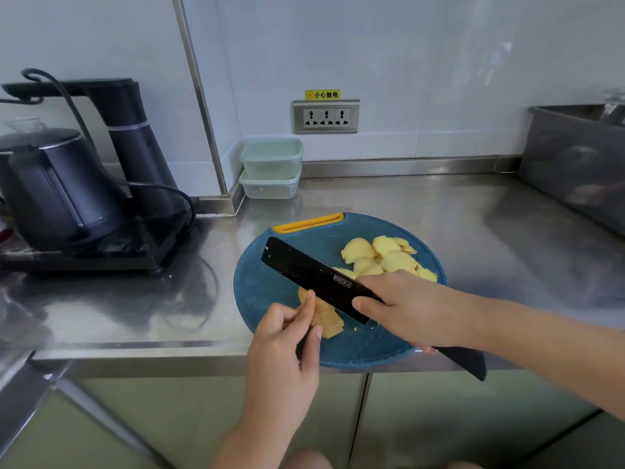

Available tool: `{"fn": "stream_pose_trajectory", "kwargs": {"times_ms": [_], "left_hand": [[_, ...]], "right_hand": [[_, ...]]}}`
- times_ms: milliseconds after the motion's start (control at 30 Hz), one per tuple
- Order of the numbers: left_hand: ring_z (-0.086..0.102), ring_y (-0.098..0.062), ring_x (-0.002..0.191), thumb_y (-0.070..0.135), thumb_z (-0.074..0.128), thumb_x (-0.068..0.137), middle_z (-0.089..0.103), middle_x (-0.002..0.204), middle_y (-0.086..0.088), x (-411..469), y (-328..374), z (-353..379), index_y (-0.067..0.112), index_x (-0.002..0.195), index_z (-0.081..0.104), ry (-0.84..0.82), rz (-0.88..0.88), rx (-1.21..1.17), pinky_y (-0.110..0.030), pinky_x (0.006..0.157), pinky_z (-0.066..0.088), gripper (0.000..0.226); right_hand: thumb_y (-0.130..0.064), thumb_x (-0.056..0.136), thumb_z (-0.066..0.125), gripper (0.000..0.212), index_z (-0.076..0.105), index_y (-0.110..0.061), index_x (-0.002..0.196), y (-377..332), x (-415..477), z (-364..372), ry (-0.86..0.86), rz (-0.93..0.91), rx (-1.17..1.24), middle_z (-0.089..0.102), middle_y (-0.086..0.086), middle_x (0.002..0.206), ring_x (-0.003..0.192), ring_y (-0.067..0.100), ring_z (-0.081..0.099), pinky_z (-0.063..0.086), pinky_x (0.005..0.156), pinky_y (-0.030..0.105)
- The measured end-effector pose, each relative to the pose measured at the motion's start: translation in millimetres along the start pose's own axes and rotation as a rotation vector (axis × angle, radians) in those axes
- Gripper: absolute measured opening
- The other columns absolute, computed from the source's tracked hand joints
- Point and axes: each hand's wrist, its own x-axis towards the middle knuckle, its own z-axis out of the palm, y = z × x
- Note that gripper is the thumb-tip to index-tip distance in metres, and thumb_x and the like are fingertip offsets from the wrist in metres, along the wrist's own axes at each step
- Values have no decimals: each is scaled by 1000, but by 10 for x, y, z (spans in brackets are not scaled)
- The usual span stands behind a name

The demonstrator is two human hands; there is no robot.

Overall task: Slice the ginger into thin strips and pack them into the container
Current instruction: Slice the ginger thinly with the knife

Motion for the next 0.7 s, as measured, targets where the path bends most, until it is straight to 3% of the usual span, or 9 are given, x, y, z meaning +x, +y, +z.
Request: {"fn": "stream_pose_trajectory", "kwargs": {"times_ms": [100, 200, 267, 467, 633, 700], "left_hand": [[45, 8, 73, 8, 68, 85, 45, 81, 13, 5, -11, 9, 15, 127, 61, -4, 2, 3, 4, 58, 33, 43], [44, 10, 73, 15, 61, 85, 45, 82, 13, 7, -16, 11, 16, 128, 59, 0, 13, 4, 4, 59, 33, 43], [44, 9, 74, 22, 56, 87, 45, 84, 13, 5, -21, 14, 17, 129, 59, 4, 16, 7, 3, 60, 34, 42], [40, 9, 72, 27, 48, 89, 45, 84, 11, -10, -41, 41, 15, 128, 60, 26, 24, 2, 1, 61, 34, 43], [40, 7, 73, 26, 48, 89, 45, 85, 12, -15, -37, 37, 16, 129, 60, 25, 15, -6, -4, 62, 38, 43], [41, 7, 74, 25, 48, 89, 45, 85, 12, -8, -27, 37, 15, 129, 60, 23, 15, -4, -2, 62, 38, 42]], "right_hand": [[-31, 101, 40, 26, 49, -14, 84, -11, 78, -15, -39, 2, 2, 57, 13, 73, 63, 39, 60, 51, 60, 46], [-30, 101, 40, 24, 47, -12, 87, 6, 114, -40, -101, 32, 64, 50, 4, 53, 40, 25, 49, 44, 39, 32], [-28, 102, 40, 25, 46, -9, 88, -2, 126, -38, -108, 42, 77, 44, 0, 47, 33, 17, 41, 36, 34, 23], [-28, 102, 41, 27, 45, -9, 83, -1, 199, 3, -122, 36, 60, 44, -4, 44, 34, 19, 43, 37, 35, 26], [-28, 102, 40, 29, 48, -7, 84, -5, 224, 79, -100, 45, 65, 45, 0, 53, 32, 11, 41, 34, 35, 22], [-31, 101, 41, 30, 47, -7, 84, 3, 225, 95, -109, 72, 108, 44, -1, 46, 33, 18, 41, 36, 35, 26]]}}
